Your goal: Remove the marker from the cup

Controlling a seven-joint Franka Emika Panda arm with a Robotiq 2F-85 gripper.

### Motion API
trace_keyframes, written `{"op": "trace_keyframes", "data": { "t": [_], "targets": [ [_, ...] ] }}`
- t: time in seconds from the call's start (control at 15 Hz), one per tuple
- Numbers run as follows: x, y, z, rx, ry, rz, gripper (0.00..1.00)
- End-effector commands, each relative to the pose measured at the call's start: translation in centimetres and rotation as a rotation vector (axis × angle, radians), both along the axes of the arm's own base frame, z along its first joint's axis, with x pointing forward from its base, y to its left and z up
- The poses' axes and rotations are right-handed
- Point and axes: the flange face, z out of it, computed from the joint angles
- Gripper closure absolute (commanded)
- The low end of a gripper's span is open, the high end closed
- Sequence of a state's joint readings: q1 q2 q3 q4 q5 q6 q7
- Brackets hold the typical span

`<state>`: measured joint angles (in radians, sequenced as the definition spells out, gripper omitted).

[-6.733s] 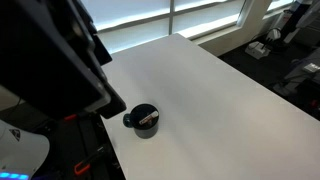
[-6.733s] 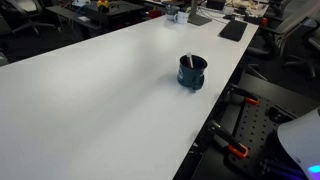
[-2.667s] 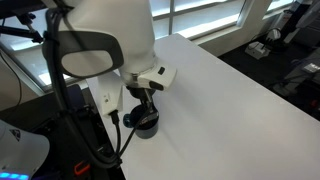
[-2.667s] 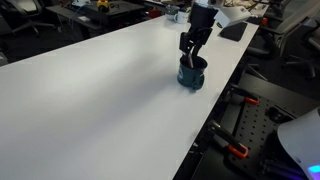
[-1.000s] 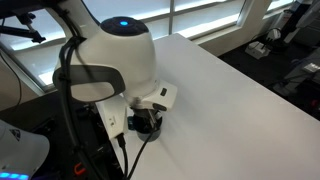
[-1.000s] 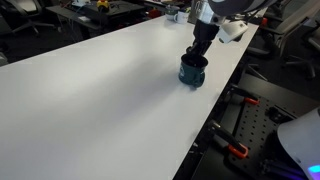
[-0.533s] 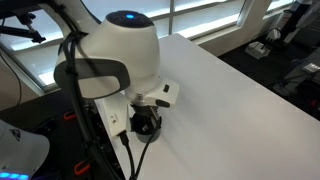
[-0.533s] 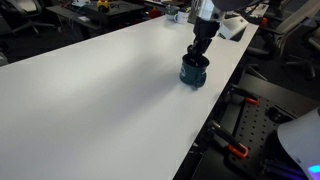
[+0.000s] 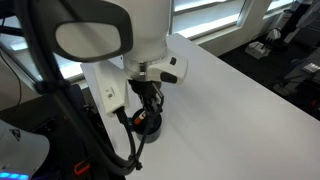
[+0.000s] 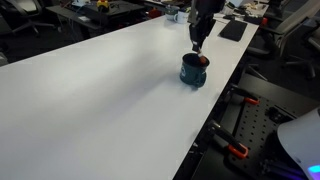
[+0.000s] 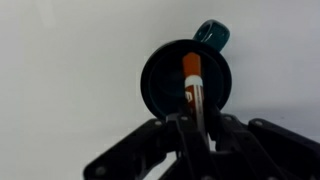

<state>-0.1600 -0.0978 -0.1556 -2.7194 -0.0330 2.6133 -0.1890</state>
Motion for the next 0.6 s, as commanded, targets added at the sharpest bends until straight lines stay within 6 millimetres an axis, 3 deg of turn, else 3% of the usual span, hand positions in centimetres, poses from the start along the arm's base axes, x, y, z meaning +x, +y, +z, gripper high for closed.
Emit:
{"op": "trace_keyframes", "data": {
  "t": [0.0, 0.27, 0.53],
  "targets": [
    [0.6, 1.8, 3.5, 0.023, 0.01, 0.009, 0.95],
    [2.5, 5.4, 5.4, 0.02, 0.037, 0.05, 0.95],
    [3.7, 10.6, 5.2, 0.061, 0.132, 0.113, 0.95]
  ]
}}
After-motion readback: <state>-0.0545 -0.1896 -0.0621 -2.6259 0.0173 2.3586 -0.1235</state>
